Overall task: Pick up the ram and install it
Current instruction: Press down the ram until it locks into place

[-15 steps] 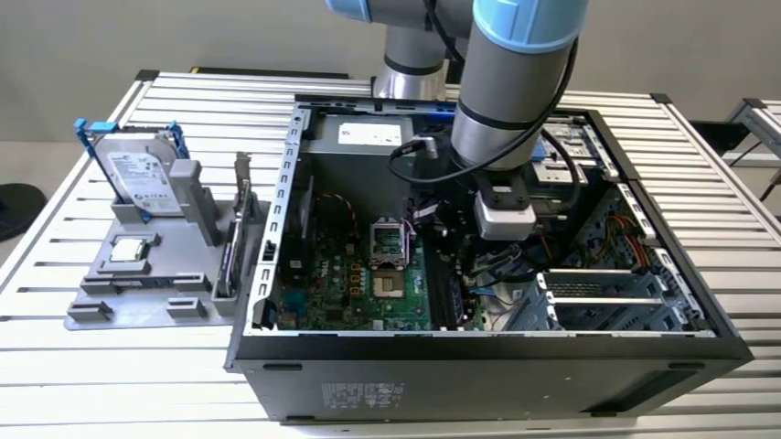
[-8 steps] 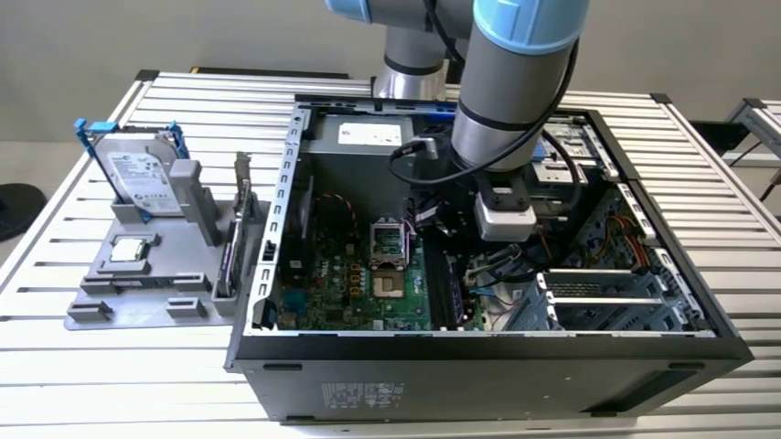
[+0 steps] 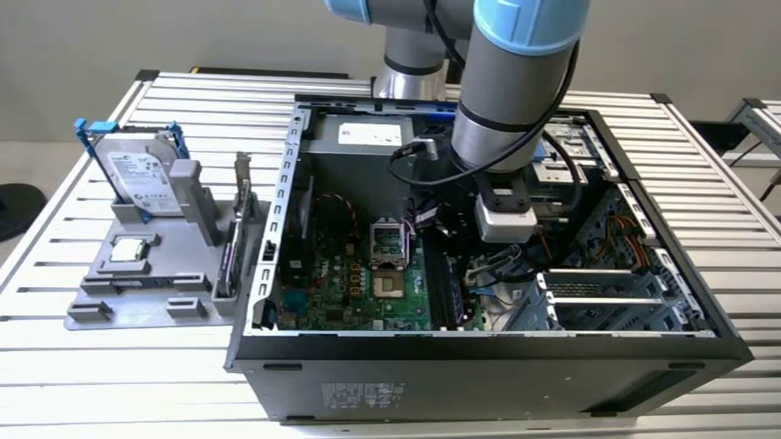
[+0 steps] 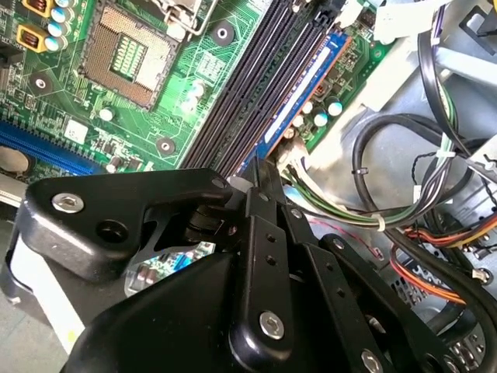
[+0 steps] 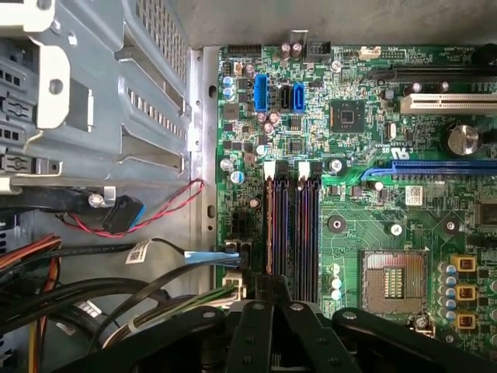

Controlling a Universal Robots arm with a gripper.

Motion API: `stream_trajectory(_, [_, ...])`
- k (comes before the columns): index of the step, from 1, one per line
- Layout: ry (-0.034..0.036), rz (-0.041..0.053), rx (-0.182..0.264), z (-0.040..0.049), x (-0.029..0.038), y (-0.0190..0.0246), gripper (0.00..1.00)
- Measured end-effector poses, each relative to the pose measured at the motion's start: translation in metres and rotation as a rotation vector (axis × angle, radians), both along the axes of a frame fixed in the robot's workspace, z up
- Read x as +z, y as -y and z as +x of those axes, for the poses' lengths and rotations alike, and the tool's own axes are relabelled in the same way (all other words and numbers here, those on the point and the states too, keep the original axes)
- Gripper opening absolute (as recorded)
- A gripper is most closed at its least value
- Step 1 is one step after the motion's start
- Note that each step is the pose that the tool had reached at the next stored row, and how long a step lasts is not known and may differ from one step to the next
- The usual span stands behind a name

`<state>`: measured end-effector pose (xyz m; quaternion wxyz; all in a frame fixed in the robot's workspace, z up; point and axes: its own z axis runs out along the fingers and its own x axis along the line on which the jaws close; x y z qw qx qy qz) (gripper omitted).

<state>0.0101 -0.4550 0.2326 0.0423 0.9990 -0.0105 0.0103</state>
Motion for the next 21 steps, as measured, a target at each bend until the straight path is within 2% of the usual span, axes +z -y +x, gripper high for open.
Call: stream_trajectory(21, [0.0,0.0,0.001,0.0,0.0,0.0035,0.0])
